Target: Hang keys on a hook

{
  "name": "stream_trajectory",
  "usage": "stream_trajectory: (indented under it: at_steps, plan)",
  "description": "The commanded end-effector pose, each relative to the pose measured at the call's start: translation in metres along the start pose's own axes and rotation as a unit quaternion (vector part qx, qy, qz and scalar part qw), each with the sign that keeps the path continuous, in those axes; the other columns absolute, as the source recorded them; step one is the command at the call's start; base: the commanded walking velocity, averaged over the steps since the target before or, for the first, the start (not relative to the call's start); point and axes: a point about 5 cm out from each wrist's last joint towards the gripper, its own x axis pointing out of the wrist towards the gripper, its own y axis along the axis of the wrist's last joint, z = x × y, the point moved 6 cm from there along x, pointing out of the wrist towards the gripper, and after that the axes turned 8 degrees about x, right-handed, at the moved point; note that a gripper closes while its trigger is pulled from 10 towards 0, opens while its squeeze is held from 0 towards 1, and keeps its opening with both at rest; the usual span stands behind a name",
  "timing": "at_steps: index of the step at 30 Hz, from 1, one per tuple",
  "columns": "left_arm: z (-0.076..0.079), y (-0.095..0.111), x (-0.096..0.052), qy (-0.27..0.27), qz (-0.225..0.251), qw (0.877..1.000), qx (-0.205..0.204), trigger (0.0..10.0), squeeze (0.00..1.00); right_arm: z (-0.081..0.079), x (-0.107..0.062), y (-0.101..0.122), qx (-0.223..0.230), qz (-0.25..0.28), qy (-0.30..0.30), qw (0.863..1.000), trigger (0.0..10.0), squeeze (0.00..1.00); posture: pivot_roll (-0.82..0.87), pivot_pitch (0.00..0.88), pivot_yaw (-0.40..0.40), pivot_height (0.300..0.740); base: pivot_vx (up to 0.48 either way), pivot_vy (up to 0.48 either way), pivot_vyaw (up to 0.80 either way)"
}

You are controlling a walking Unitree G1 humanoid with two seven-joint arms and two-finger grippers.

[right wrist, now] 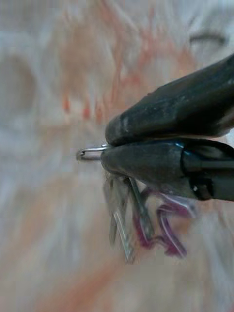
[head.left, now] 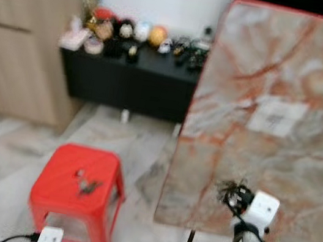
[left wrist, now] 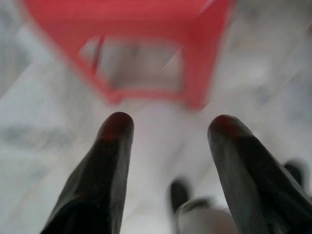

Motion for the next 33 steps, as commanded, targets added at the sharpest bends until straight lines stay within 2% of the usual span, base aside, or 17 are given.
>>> stream_trajectory:
  at_steps: [1,9,16,18,20,21,24,25,27,30,32,33]
  plan:
    - [-0.008,-0.016,-0.004,0.008,-0.023,1.0,0.005,10.0,0.0,-0.018,0.006,0.012,0.009,0.018,0.02,1.0,10.0,0.0,0.02,0.0,-0.07,0.74,0.0,0.0,0.0]
    - [-0.008,-0.019,-0.005,0.008,-0.028,1.0,0.005,10.0,0.0,-0.015,0.005,0.018,0.005,0.035,0.007,0.999,10.0,0.0,0.03,0.0,-0.075,0.74,0.0,0.0,0.0]
    - [-0.008,-0.023,-0.006,0.008,-0.033,0.999,0.005,10.0,0.0,-0.002,0.006,0.051,-0.017,0.098,-0.04,0.994,10.0,0.0,0.03,0.0,-0.075,0.74,0.0,0.0,0.0]
    - [-0.007,-0.023,-0.006,0.008,-0.033,0.999,0.005,10.0,0.0,-0.003,0.006,0.058,-0.023,0.111,-0.042,0.993,10.0,0.0,0.03,0.0,-0.078,0.74,0.0,0.0,0.0]
    - [-0.007,-0.022,-0.006,0.008,-0.033,0.999,0.005,10.0,0.0,-0.009,0.006,0.074,-0.045,0.143,-0.033,0.988,10.0,0.0,0.03,0.0,-0.079,0.74,0.0,0.0,0.0]
    - [-0.007,-0.022,-0.006,0.008,-0.033,0.999,0.005,10.0,0.0,-0.009,0.006,0.074,-0.045,0.143,-0.033,0.988,10.0,0.0,0.03,0.0,-0.079,0.74,0.0,0.0,0.0]
    - [-0.006,-0.022,-0.006,0.006,-0.034,0.999,0.005,10.0,0.0,-0.022,0.005,0.1,-0.09,0.193,-0.023,0.977,10.0,0.0,0.02,0.0,-0.078,0.74,0.0,0.0,0.0]
    - [-0.006,-0.022,-0.006,0.006,-0.034,0.999,0.005,10.0,0.0,-0.022,0.005,0.1,-0.09,0.193,-0.023,0.977,10.0,0.0,0.02,0.0,-0.078,0.74,0.0,0.0,0.0]
    - [-0.004,-0.022,-0.005,0.003,-0.034,0.999,0.004,10.0,0.0,-0.029,0.002,0.121,-0.125,0.233,-0.026,0.964,10.0,0.0,0.02,0.0,-0.078,0.74,0.0,0.0,0.0]
    - [-0.004,-0.022,-0.005,0.003,-0.033,0.999,0.004,10.0,0.0,-0.032,0.001,0.127,-0.134,0.245,-0.027,0.96,10.0,0.0,0.02,0.0,-0.078,0.74,0.0,0.0,0.0]
    - [-0.003,-0.021,-0.005,0.002,-0.033,0.999,0.003,10.0,0.0,-0.038,-0.007,0.139,-0.17,0.278,-0.027,0.945,10.0,0.0,0.02,0.0,-0.078,0.74,0.0,0.0,0.0]
    - [-0.003,-0.021,-0.005,0.002,-0.032,0.999,0.003,10.0,0.0,-0.039,-0.008,0.141,-0.174,0.284,-0.029,0.942,10.0,0.0,0.02,0.0,-0.078,0.74,0.0,0.0,0.0]
